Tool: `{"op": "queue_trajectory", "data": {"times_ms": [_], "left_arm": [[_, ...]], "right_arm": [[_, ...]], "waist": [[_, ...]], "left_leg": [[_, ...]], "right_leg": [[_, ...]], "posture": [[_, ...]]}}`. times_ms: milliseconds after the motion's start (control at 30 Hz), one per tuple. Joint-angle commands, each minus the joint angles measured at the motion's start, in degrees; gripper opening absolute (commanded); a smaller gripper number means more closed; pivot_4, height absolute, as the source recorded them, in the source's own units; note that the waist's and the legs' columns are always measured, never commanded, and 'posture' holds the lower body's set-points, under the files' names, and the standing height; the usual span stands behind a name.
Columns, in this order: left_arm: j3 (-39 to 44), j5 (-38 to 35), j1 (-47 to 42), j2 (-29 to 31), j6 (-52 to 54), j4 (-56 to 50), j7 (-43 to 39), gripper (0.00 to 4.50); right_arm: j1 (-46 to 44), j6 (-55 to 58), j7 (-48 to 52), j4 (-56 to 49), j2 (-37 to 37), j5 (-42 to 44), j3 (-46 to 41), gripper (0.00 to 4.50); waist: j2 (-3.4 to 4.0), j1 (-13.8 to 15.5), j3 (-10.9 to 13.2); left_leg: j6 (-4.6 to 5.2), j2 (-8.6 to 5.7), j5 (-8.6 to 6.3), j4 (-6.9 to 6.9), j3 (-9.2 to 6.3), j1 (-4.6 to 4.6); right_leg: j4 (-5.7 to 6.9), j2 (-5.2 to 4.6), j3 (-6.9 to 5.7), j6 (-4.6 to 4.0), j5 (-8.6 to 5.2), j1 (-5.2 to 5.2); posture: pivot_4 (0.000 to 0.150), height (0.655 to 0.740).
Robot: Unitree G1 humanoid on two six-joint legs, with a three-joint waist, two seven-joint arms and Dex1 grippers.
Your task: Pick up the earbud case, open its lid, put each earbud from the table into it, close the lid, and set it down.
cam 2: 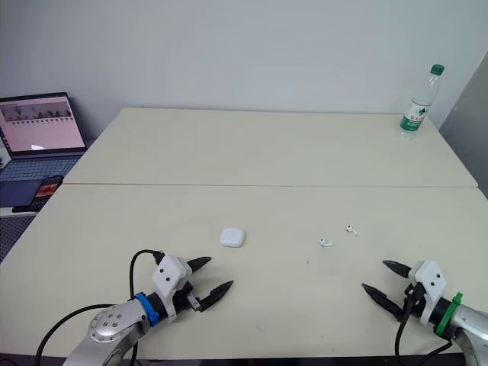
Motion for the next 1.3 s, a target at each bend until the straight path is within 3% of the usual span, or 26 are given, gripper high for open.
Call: {"op": "queue_trajectory", "data": {"times_ms": [33,700,1300], "left_arm": [[0.2,-1.27,0.94,0.01,-0.87,-0.46,-1.11,4.5],[1.15,-2.63,1.67,-1.64,-0.28,-2.82,1.93,4.5],[-2.21,0.48,-5.39,-11.26,8.15,-4.64,15.65,4.5]], "right_arm": [[-0.12,-1.9,0.93,-0.52,-0.93,0.21,-1.45,4.43],[-1.14,-2.95,1.27,0.47,-0.38,0.56,-1.31,4.43],[0.34,-4.91,6.35,-8.41,1.44,8.33,-2.08,4.43]], "waist": [[0.0,0.0,0.0],[-0.01,0.0,0.01],[-0.07,0.0,0.04]], "left_leg": [[0.0,0.0,0.0,0.0,0.0,0.0],[0.0,0.0,0.0,0.0,0.0,0.0],[0.0,0.0,0.0,0.01,-0.04,-0.02]], "right_leg": [[0.0,0.0,0.0,0.0,0.0,0.0],[0.0,0.0,0.01,0.02,0.01,0.0],[0.01,0.07,0.0,0.2,0.11,0.01]], "posture": [[0.15,0.7362],[0.15,0.7362],[0.15,0.7362]]}}
